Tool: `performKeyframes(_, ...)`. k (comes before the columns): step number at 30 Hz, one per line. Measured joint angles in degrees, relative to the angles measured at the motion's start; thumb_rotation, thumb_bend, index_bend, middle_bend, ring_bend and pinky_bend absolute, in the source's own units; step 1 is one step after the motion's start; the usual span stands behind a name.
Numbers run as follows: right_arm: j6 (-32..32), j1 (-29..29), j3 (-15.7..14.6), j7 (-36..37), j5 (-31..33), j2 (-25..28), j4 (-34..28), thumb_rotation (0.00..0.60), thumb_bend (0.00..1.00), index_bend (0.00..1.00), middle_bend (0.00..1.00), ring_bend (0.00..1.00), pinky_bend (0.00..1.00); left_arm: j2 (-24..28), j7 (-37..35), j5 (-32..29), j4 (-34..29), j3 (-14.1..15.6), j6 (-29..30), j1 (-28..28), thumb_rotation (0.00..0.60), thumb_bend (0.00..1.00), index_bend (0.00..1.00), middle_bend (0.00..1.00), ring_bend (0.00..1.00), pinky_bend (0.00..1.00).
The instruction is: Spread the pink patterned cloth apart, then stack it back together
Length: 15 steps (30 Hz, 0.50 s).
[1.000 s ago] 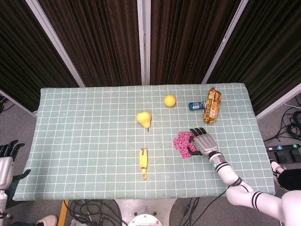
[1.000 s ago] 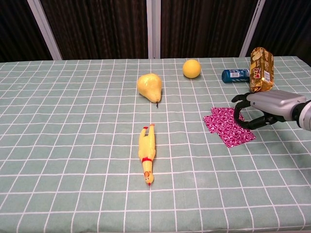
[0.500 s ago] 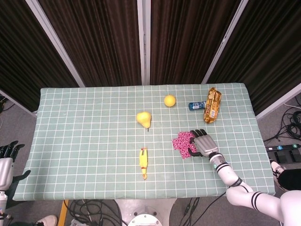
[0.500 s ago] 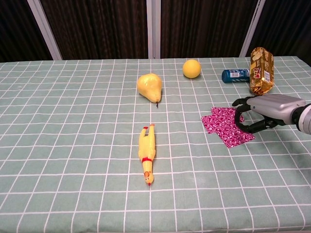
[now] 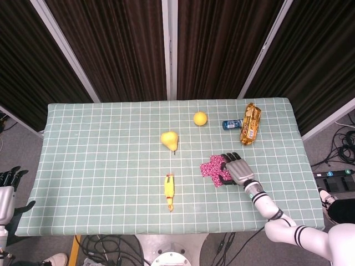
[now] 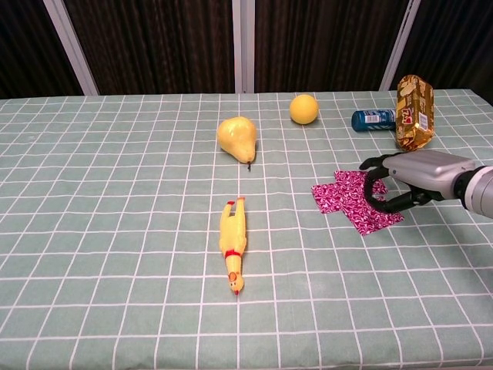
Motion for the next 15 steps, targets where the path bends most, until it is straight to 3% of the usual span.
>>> performKeyframes(15, -0.1, 1.9, 0.8, -1.8, -0.2, -2.0, -1.2, 0.191, 0.42, 0.35, 0.05, 0.0, 0.0, -0.2, -1.1, -0.1, 1.0, 0.0, 0.1, 0.4, 0.6, 0.03, 0.26, 0.23, 0.17, 0.14)
